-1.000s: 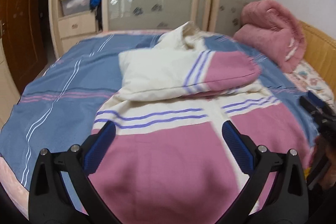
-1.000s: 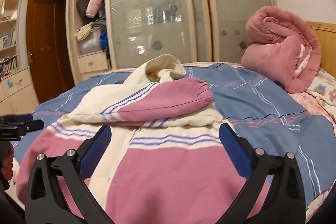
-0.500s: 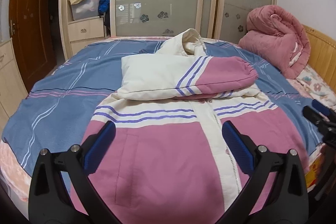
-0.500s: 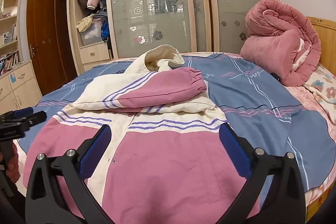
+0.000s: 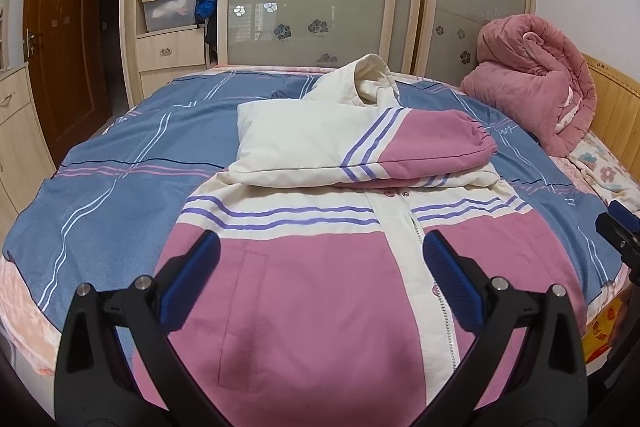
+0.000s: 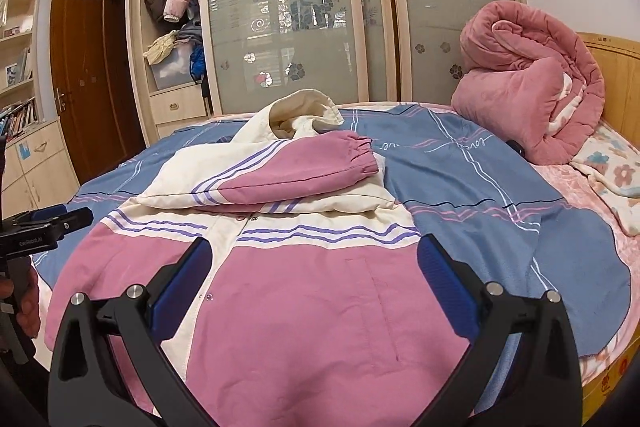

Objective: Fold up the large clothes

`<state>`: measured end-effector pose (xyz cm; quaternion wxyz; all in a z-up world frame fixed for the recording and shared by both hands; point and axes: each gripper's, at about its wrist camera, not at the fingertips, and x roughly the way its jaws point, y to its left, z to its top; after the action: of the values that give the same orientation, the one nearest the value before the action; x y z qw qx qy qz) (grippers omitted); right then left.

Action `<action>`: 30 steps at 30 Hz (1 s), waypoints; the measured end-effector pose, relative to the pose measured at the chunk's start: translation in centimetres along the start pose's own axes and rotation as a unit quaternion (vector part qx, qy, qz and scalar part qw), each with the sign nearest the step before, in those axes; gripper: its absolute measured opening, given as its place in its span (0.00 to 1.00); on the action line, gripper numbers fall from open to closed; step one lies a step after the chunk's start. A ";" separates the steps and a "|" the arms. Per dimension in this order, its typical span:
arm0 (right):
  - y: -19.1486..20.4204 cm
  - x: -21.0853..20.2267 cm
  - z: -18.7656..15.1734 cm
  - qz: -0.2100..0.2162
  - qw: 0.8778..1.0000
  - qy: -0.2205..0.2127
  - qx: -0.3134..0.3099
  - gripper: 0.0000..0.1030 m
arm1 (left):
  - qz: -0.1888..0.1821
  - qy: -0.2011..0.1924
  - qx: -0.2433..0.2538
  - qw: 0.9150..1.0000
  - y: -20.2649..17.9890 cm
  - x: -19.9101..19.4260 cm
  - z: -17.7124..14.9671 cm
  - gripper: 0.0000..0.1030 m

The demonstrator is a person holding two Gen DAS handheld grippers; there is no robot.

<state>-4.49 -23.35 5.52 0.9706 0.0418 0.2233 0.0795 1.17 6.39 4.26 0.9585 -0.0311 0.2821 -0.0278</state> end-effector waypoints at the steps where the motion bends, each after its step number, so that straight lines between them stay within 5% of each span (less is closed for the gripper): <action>1: 0.0 0.0 0.0 0.001 1.000 -0.001 0.000 0.99 | -0.002 0.000 0.001 1.000 0.0 0.0 0.0 0.98; 18: 0.6 0.9 -0.1 0.003 1.000 0.006 -0.005 0.99 | -0.009 0.002 0.011 1.000 0.3 0.2 0.0 0.98; 30: 0.8 3.1 0.1 -0.006 1.000 0.014 0.020 0.99 | -0.049 0.009 -0.002 0.999 0.1 2.1 0.7 0.98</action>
<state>-1.76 -22.06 4.40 0.9669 0.0587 0.2385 0.0694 3.36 6.41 3.72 0.9534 -0.0462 0.2888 -0.0742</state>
